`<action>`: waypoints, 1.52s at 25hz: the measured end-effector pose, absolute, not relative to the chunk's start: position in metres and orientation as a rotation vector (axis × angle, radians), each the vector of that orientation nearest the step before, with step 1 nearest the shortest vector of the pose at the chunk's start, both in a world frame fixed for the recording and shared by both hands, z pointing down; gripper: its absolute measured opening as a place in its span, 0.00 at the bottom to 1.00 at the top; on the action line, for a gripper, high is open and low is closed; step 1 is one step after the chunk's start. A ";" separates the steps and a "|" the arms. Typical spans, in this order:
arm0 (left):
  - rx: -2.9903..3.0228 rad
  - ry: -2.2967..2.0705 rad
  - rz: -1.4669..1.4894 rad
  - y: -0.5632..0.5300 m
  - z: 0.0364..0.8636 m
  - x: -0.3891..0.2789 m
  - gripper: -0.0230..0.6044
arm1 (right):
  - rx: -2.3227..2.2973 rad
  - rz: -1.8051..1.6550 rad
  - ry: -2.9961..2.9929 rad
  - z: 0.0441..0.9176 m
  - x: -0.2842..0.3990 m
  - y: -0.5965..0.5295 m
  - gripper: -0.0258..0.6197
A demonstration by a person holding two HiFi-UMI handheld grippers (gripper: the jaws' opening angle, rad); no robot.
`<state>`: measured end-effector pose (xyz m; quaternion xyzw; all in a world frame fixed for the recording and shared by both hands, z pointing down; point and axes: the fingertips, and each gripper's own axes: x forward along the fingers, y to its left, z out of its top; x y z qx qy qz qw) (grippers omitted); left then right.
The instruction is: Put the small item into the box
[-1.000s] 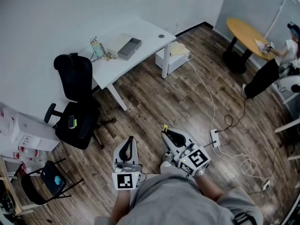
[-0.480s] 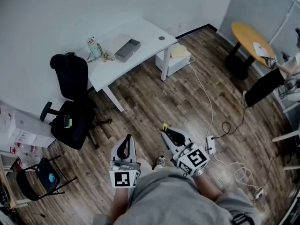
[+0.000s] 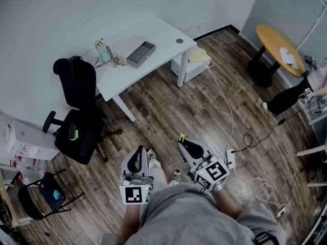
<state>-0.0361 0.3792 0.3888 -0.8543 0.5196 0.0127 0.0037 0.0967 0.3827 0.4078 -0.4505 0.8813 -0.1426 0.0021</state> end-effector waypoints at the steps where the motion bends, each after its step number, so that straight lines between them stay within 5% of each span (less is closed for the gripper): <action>1: -2.683 1.621 0.038 0.373 0.390 -0.037 0.10 | -1.419 -0.447 2.763 0.408 0.095 0.377 0.14; 38: -2.836 1.378 0.090 0.130 0.390 -0.101 0.10 | -1.675 -0.481 2.618 0.411 0.024 0.161 0.14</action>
